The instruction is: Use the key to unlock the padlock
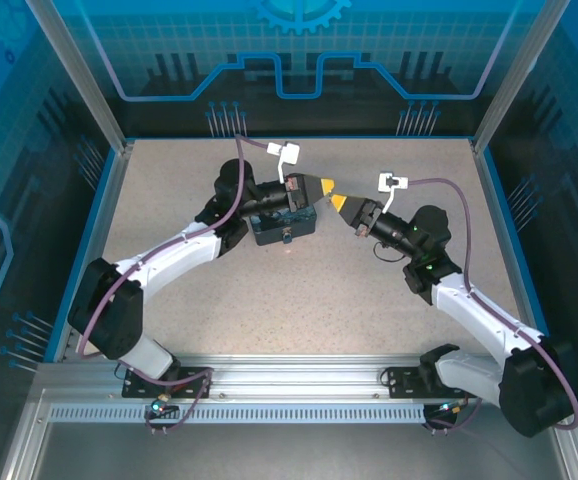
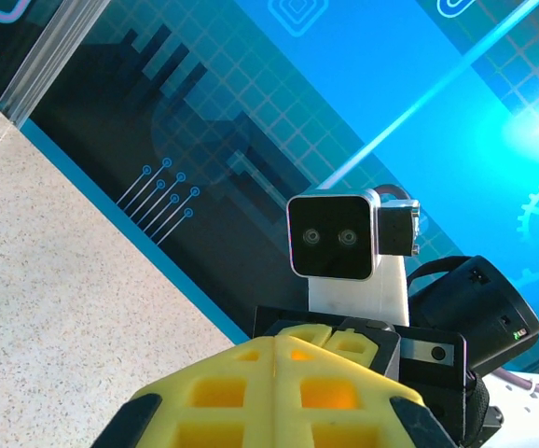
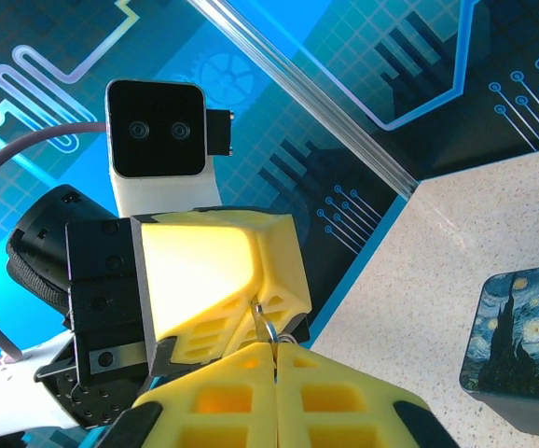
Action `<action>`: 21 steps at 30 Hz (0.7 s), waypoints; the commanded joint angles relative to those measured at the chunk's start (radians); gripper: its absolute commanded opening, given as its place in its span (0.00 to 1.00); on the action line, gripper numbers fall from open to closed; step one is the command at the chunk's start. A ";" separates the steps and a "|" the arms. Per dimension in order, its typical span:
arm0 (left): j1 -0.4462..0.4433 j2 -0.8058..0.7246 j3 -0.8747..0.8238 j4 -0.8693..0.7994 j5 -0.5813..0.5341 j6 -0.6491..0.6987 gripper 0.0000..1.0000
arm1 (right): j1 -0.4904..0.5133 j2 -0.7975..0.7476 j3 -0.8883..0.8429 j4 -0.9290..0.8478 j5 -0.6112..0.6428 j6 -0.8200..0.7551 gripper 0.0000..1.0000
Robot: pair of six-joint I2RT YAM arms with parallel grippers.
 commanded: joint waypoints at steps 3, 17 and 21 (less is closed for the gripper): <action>-0.012 -0.008 0.038 0.002 0.020 0.009 0.00 | -0.014 -0.031 -0.020 0.048 -0.014 -0.037 0.17; -0.013 -0.011 0.041 0.006 0.032 -0.003 0.00 | -0.015 0.014 0.009 0.108 -0.054 -0.010 0.26; -0.013 -0.008 0.041 0.008 0.035 -0.008 0.00 | -0.010 0.033 0.013 0.132 -0.050 0.000 0.25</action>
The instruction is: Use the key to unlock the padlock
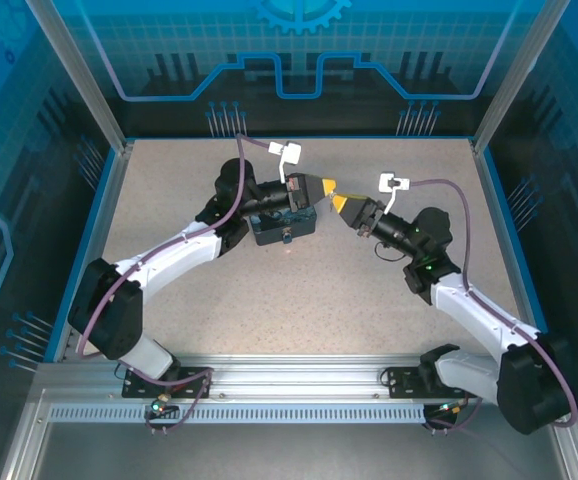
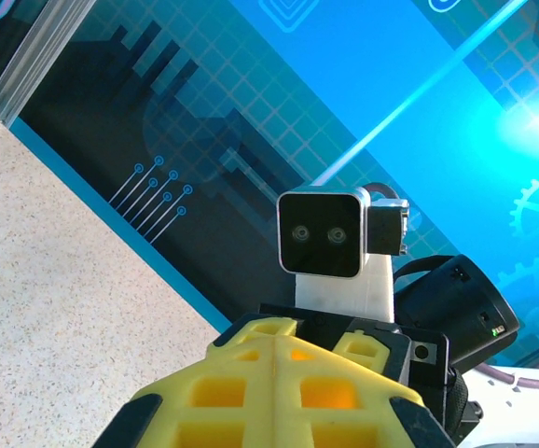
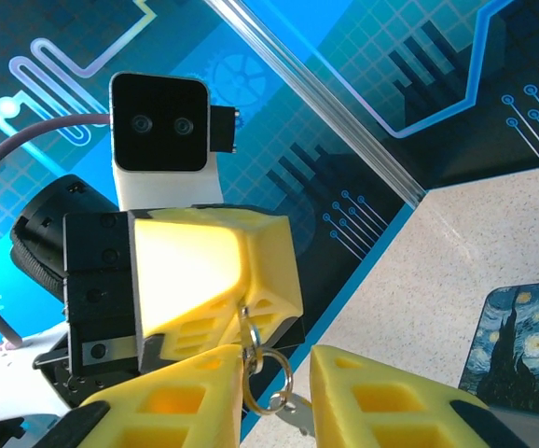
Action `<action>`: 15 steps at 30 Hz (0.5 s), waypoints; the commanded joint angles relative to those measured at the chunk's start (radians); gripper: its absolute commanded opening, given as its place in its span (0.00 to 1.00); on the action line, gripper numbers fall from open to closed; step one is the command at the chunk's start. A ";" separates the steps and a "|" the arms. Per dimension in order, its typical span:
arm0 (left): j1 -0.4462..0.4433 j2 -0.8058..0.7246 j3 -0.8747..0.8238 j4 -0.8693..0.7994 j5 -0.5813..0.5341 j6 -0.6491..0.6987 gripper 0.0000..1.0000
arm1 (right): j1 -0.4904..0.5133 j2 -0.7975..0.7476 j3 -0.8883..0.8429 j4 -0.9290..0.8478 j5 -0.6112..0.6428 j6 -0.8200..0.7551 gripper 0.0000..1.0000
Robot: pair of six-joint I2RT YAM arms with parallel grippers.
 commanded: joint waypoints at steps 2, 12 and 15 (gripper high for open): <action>-0.007 -0.008 0.030 0.014 0.028 -0.009 0.00 | 0.012 0.015 0.041 0.054 -0.011 0.014 0.24; -0.007 0.000 0.034 0.016 0.031 -0.013 0.00 | 0.015 0.025 0.063 0.056 -0.012 0.016 0.18; -0.007 0.001 0.031 0.017 0.027 -0.012 0.00 | 0.015 0.026 0.060 0.046 -0.014 0.017 0.17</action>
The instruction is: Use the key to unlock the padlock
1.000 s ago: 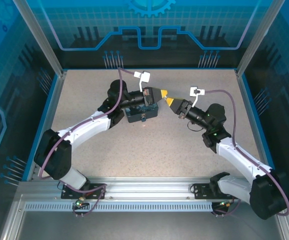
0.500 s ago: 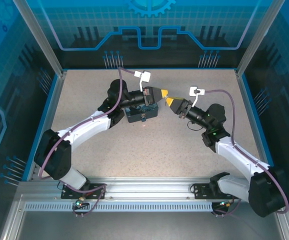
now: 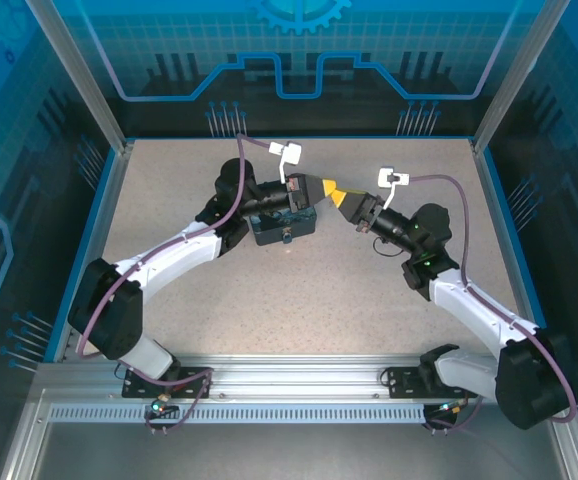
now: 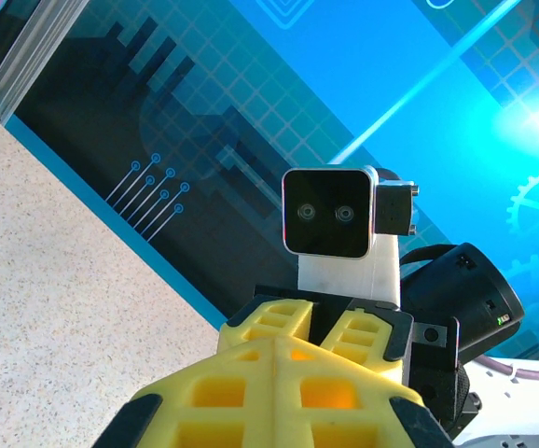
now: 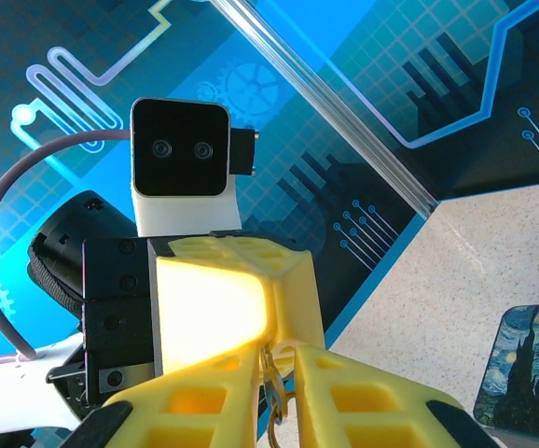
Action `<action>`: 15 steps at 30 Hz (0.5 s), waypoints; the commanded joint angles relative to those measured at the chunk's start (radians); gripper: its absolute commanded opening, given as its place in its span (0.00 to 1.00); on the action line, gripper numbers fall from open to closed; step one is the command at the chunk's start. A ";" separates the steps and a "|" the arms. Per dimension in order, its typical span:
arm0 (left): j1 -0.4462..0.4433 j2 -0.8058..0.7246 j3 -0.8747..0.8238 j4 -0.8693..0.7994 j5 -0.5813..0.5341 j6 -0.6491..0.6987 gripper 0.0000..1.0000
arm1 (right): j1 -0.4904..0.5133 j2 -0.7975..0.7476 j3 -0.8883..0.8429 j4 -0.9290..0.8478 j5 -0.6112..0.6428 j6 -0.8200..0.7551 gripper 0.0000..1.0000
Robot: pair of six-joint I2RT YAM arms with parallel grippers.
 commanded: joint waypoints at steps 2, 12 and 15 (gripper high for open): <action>-0.007 0.000 0.031 0.016 0.015 -0.012 0.00 | 0.010 0.003 0.019 0.021 -0.013 0.008 0.18; -0.006 -0.005 0.030 0.005 0.008 -0.002 0.00 | 0.010 -0.031 -0.013 0.002 -0.022 0.012 0.19; -0.005 -0.007 0.031 -0.004 0.003 0.002 0.00 | 0.010 -0.036 -0.013 -0.004 -0.026 0.012 0.17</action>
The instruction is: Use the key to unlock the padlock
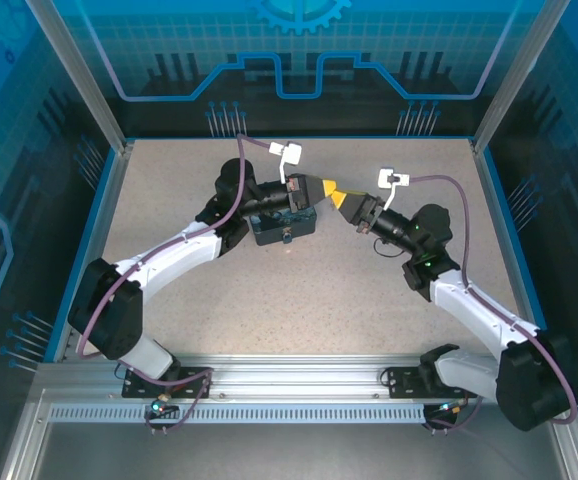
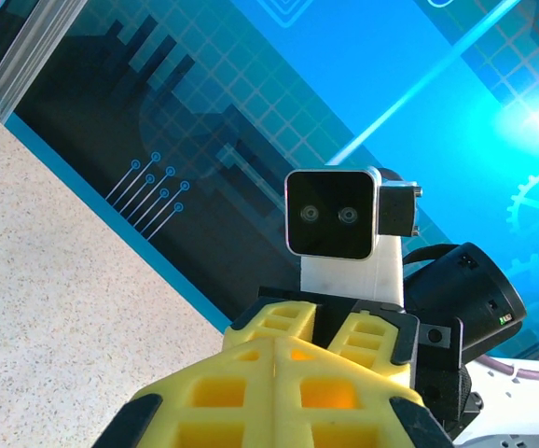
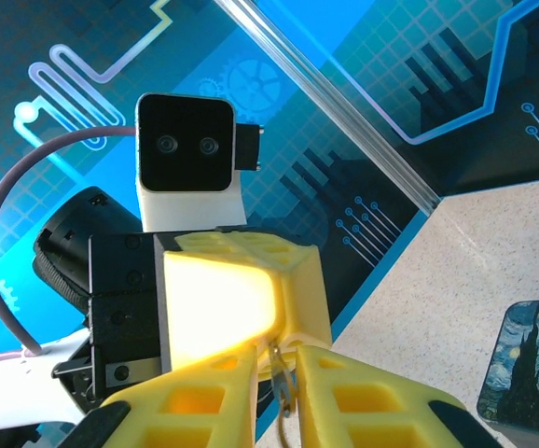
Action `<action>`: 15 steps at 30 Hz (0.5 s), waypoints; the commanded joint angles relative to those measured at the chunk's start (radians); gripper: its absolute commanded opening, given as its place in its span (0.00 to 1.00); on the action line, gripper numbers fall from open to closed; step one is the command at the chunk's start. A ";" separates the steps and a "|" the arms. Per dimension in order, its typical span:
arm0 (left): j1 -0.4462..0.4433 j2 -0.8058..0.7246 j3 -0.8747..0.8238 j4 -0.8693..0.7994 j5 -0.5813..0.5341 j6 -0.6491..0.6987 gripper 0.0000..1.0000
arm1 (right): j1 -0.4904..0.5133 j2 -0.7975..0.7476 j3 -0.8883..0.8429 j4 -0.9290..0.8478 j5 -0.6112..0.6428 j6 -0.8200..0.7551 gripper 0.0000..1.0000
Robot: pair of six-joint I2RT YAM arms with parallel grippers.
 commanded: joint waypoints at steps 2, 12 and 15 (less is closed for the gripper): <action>-0.005 -0.007 0.030 -0.001 -0.001 0.002 0.00 | 0.010 -0.024 -0.010 0.002 -0.017 0.005 0.17; -0.006 -0.007 0.029 -0.005 -0.009 0.004 0.00 | 0.009 -0.026 -0.014 -0.011 -0.019 0.003 0.14; -0.005 -0.007 0.029 -0.005 -0.009 0.004 0.00 | 0.010 -0.028 -0.013 -0.014 -0.017 0.003 0.08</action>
